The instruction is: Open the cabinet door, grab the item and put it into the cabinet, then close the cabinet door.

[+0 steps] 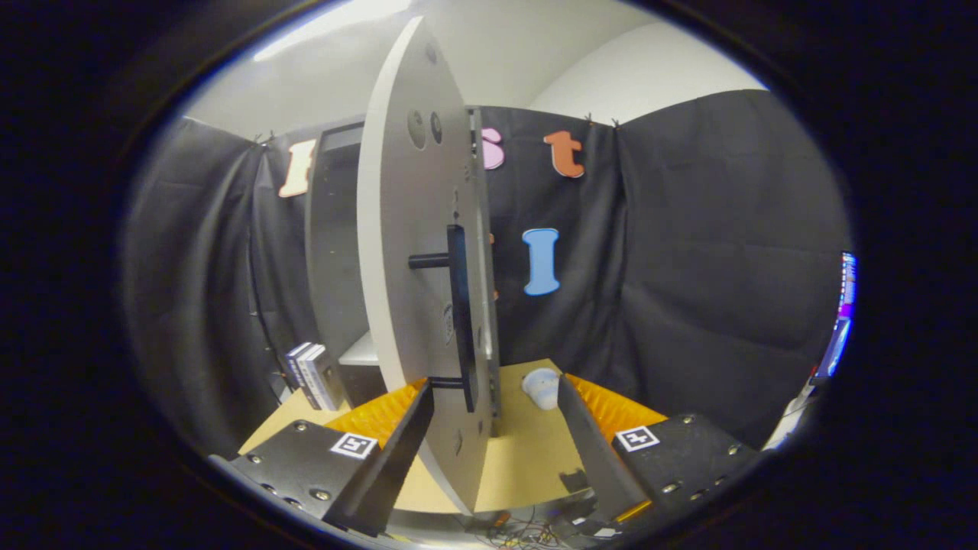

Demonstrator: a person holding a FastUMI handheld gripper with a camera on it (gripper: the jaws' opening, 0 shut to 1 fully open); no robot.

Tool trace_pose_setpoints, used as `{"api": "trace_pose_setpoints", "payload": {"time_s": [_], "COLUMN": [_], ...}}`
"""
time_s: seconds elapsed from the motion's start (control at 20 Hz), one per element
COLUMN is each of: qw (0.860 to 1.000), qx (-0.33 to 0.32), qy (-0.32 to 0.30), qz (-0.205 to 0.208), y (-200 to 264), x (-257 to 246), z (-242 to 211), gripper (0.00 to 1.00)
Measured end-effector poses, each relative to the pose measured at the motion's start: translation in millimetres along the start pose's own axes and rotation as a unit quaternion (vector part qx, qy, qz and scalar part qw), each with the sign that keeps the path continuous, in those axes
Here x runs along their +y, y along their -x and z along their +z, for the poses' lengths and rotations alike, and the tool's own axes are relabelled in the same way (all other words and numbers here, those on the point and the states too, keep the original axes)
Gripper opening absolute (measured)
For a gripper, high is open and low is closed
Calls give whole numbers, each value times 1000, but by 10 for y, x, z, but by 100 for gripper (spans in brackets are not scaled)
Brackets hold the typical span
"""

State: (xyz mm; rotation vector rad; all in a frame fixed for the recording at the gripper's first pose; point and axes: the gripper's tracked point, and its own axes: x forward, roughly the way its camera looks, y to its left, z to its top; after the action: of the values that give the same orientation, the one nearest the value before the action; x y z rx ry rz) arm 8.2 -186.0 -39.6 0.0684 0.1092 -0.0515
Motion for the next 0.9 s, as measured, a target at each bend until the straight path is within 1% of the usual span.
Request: {"api": "trace_pose_setpoints", "payload": {"time_s": [0.25,0.55,0.9], "qw": [998,997,990], "qx": [3,17,25], "qy": [-12,-8,-19], "qz": [57,81,136], "y": [-120,-370,-656], "x": [381,602,1098], "z": [-59,-167,-218], "gripper": [98,98,98]}}
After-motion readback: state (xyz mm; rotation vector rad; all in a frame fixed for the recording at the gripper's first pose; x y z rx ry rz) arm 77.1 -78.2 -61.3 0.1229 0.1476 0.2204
